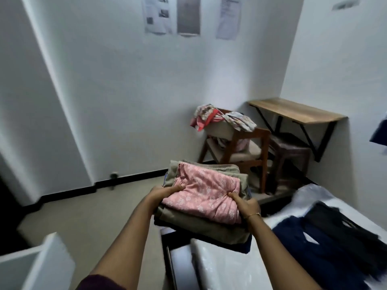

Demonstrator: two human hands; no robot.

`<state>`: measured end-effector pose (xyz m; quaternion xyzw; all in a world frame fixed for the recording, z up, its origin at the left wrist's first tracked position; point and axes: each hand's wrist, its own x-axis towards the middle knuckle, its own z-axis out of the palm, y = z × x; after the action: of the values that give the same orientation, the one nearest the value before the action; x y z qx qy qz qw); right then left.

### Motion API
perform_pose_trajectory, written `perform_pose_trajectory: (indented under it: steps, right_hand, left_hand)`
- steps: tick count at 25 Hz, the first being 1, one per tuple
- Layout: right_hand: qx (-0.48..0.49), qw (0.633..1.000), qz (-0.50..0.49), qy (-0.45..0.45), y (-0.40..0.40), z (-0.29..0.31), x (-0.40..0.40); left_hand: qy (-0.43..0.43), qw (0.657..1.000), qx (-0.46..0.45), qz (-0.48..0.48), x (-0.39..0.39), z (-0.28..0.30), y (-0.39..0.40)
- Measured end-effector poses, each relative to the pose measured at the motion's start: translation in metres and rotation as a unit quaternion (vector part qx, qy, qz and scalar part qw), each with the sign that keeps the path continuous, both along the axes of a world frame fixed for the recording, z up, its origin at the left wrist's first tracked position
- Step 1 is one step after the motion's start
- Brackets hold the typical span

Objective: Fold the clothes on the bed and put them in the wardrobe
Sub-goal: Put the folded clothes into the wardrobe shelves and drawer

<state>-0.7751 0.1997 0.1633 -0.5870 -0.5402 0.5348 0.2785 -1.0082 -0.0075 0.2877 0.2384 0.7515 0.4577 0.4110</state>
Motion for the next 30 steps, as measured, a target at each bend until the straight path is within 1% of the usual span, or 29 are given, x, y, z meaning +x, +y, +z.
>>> perform_pose_trajectory:
  steps: [3, 6, 10, 13, 16, 19, 22, 23, 25, 27, 29, 30]
  right_hand:
    - [0.071, 0.994, 0.078, 0.031, -0.026, 0.045, -0.082]
    - [0.08, 0.982, 0.169, 0.04, -0.076, 0.069, -0.171]
    - [0.074, 0.955, 0.286, 0.041, -0.162, 0.061, -0.286]
    - [0.09, 0.919, 0.383, 0.025, -0.242, 0.048, -0.366]
    - [0.125, 0.867, 0.481, -0.028, -0.324, 0.023, -0.429]
    - [0.137, 0.809, 0.563, -0.101, -0.391, -0.008, -0.475]
    - [0.139, 0.725, 0.654, -0.169, -0.444, -0.047, -0.511]
    - [0.138, 0.694, 0.679, -0.193, -0.459, -0.063, -0.523]
    - [0.125, 0.65, 0.709, -0.244, -0.479, -0.093, -0.537]
    - [0.121, 0.602, 0.736, -0.286, -0.499, -0.128, -0.552]
    - [0.123, 0.532, 0.782, -0.302, -0.522, -0.156, -0.558]
    - [0.125, 0.504, 0.8, -0.302, -0.532, -0.169, -0.558]
  left_hand:
    - [0.034, 0.996, 0.035, 0.076, -0.036, 0.039, -0.074]
    - [0.037, 0.984, 0.055, 0.167, -0.075, 0.055, -0.159]
    - [0.048, 0.958, 0.042, 0.281, -0.129, 0.041, -0.277]
    - [0.025, 0.928, 0.035, 0.371, -0.162, 0.015, -0.372]
    - [-0.029, 0.903, 0.003, 0.428, -0.171, -0.027, -0.455]
    - [-0.085, 0.878, -0.033, 0.469, -0.161, -0.089, -0.524]
    - [-0.149, 0.85, -0.104, 0.495, -0.139, -0.17, -0.578]
    - [-0.18, 0.837, -0.114, 0.504, -0.127, -0.196, -0.589]
    - [-0.214, 0.822, -0.124, 0.513, -0.105, -0.228, -0.594]
    - [-0.259, 0.788, -0.114, 0.547, -0.087, -0.259, -0.591]
    - [-0.306, 0.735, -0.108, 0.595, -0.069, -0.287, -0.582]
    - [-0.317, 0.71, -0.107, 0.619, -0.062, -0.303, -0.579]
